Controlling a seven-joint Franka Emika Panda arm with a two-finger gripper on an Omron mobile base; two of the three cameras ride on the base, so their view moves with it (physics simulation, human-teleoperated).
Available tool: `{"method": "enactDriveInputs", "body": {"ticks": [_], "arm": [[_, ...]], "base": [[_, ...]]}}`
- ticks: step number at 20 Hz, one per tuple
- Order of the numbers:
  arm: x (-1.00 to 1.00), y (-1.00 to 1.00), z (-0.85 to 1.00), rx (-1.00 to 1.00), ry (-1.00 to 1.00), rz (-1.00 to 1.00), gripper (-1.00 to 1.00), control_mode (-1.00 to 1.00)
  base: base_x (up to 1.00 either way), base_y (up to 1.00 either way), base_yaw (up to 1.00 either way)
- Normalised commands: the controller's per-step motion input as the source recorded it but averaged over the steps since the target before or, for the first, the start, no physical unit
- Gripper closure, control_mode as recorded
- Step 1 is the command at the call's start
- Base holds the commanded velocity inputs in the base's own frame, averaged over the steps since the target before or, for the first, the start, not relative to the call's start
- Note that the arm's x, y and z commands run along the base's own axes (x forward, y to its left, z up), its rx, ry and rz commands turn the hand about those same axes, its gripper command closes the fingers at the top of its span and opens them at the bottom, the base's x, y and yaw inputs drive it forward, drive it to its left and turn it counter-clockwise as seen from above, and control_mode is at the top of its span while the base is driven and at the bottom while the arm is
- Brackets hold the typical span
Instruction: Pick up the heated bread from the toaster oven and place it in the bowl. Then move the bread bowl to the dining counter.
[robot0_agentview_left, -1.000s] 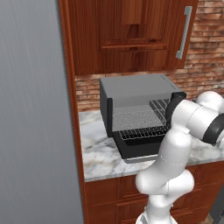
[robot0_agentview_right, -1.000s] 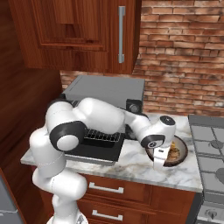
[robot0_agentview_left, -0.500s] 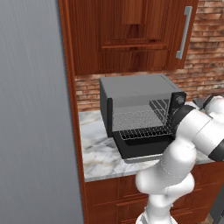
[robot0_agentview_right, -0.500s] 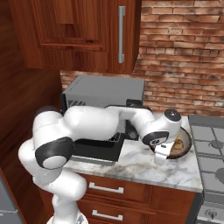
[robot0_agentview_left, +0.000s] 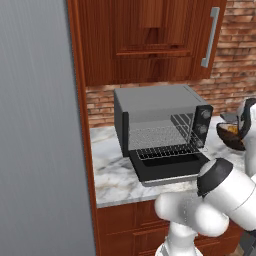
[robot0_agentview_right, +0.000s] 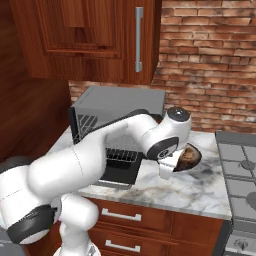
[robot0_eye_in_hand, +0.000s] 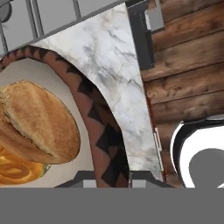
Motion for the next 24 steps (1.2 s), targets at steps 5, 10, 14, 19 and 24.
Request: {"method": "enactDriveInputs", "body": {"ticks": [5, 10, 14, 19, 24], "arm": [[-0.57, 0.35, 0.59, -0.12, -0.18, 0.00, 1.00, -1.00], [-0.10, 0.72, 0.41, -0.18, -0.29, 0.00, 1.00, -1.00], [0.00, 0.46, 0.38, -0.05, -0.13, 0.02, 1.00, -1.00], [0.00, 0.02, 0.14, 0.00, 0.00, 0.01, 1.00, -1.00], [0.00, 0.00, 0.00, 0.00, 0.00, 0.00, 1.00, 1.00]], "base": [[0.00, 0.00, 0.00], [0.00, 0.00, 0.00], [0.00, 0.00, 0.00], [0.00, 0.00, 0.00], [-0.26, -0.07, 0.05]]}}
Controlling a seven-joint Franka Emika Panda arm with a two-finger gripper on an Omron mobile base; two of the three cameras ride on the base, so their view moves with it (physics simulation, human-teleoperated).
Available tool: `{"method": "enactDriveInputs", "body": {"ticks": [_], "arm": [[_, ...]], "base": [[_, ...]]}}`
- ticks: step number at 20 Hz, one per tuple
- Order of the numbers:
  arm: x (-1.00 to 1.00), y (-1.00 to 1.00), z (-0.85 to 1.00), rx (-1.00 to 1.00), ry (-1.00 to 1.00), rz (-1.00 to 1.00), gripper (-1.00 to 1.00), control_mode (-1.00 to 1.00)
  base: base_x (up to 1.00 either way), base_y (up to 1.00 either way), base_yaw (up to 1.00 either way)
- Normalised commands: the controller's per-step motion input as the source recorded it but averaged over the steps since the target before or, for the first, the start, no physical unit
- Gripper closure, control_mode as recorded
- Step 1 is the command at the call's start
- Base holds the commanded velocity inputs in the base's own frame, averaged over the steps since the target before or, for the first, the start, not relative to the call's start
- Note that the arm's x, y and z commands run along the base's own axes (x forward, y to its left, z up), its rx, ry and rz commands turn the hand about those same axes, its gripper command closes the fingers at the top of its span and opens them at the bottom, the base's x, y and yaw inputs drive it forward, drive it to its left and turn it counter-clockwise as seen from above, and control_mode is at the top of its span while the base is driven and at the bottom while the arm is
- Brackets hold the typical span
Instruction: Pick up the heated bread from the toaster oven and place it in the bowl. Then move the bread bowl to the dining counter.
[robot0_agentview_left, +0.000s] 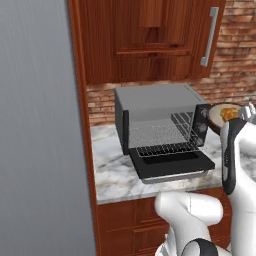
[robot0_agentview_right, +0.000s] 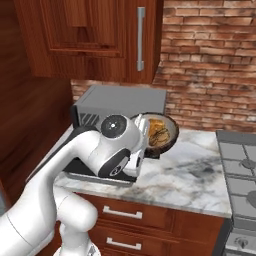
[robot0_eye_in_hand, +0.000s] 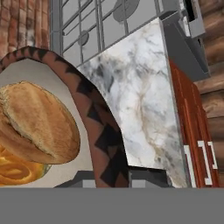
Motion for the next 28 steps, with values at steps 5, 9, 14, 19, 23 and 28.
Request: {"method": "enactDriveInputs", "body": {"ticks": [5, 9, 14, 19, 23, 28], "arm": [[0.00, 0.00, 0.00, 0.00, 0.00, 0.00, 1.00, 1.00], [0.00, 0.00, 0.00, 0.00, 0.00, 0.00, 1.00, 1.00], [0.00, 0.00, 0.00, 0.00, 0.00, 0.00, 1.00, 1.00], [0.00, 0.00, 0.00, 0.00, 0.00, 0.00, 1.00, 1.00], [0.00, 0.00, 0.00, 0.00, 0.00, 0.00, 1.00, 1.00], [0.00, 0.00, 0.00, 0.00, 0.00, 0.00, 1.00, 1.00]], "base": [[-0.92, -0.37, 0.34], [-0.79, -0.20, 0.84], [-0.31, -0.05, 1.00], [-0.35, -0.09, 1.00], [-0.21, -0.01, 1.00], [-0.10, 0.00, 1.00]]}}
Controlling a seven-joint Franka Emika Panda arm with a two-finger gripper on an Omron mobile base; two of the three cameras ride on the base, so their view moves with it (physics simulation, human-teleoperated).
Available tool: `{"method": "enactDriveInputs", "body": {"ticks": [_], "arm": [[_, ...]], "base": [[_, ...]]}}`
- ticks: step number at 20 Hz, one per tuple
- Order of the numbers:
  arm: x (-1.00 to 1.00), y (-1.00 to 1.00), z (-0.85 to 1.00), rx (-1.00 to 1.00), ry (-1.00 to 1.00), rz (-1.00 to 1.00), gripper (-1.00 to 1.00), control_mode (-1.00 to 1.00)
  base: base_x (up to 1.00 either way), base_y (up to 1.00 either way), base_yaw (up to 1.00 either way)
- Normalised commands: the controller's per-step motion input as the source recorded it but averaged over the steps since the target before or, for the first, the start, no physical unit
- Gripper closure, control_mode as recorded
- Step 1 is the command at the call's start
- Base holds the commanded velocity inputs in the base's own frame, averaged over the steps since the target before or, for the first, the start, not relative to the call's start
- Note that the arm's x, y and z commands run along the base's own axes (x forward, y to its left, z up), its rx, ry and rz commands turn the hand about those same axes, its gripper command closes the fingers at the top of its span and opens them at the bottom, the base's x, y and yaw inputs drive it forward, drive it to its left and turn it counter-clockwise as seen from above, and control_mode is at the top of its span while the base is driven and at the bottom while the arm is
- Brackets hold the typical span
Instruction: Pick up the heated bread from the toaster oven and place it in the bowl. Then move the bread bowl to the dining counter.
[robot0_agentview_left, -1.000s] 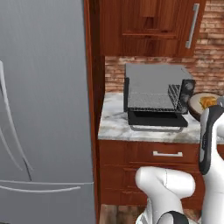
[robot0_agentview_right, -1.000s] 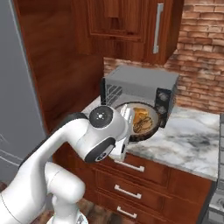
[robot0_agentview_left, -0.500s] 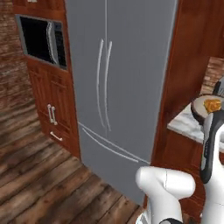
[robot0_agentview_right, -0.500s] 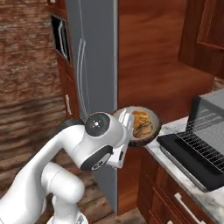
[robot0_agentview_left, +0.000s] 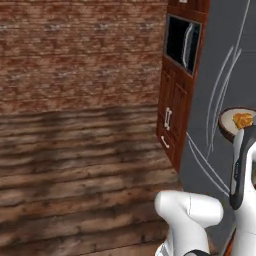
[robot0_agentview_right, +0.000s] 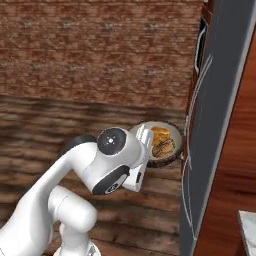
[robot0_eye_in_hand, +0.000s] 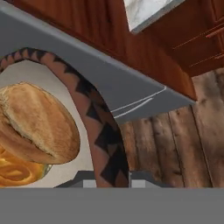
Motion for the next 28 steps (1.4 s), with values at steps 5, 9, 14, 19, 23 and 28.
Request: {"method": "enactDriveInputs", "body": {"ticks": [5, 9, 14, 19, 23, 28], "arm": [[0.00, 0.00, 0.00, 0.00, 0.00, 0.00, 1.00, 1.00], [0.00, 0.00, 0.00, 0.00, 0.00, 0.00, 1.00, 1.00], [0.00, 0.00, 0.00, 0.00, 0.00, 0.00, 1.00, 1.00], [0.00, 0.00, 0.00, 0.00, 0.00, 0.00, 1.00, 1.00], [0.00, 0.00, 0.00, 0.00, 0.00, 0.00, 1.00, 1.00], [0.00, 0.00, 0.00, 0.00, 0.00, 0.00, 1.00, 1.00]], "base": [[-0.04, 0.00, 1.00], [0.00, 0.00, 1.00], [0.05, 0.00, 0.99], [0.78, -0.22, 0.75], [1.00, -0.94, 0.45], [0.88, -1.00, 0.16]]}}
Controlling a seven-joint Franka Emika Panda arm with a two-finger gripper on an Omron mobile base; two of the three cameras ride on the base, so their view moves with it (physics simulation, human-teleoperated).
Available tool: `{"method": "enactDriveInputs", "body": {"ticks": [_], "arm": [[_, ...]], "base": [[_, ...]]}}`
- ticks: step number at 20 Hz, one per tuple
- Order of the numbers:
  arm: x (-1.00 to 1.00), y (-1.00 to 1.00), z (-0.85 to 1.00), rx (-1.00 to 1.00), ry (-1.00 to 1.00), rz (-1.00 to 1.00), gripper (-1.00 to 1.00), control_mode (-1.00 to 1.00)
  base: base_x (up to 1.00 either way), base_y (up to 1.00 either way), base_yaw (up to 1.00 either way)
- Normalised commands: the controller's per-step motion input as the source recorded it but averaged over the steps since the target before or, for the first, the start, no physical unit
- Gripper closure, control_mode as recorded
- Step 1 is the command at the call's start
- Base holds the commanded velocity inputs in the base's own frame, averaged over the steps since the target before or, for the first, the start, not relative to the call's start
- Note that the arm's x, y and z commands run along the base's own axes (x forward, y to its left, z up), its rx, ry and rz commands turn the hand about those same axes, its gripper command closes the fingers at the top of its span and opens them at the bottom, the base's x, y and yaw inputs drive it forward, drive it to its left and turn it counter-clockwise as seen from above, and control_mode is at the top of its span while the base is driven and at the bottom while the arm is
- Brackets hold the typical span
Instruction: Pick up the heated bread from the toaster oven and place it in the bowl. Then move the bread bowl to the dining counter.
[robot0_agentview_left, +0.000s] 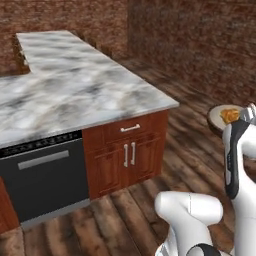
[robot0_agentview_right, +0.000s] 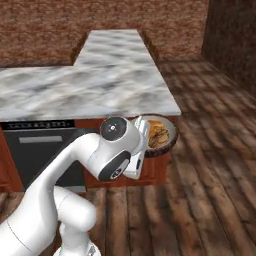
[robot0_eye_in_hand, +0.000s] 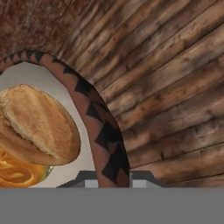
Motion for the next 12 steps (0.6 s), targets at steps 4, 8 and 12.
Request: {"method": "enactDriveInputs", "body": {"ticks": [4, 8, 12], "arm": [[0.00, 0.00, 0.00, 0.00, 0.00, 0.00, 1.00, 1.00], [0.00, 0.00, 0.00, 0.00, 0.00, 0.00, 1.00, 1.00], [0.00, 0.00, 0.00, 0.00, 0.00, 0.00, 1.00, 1.00]], "base": [[0.90, -1.00, 0.00], [0.74, -1.00, 0.00], [0.91, -1.00, 0.00]]}}
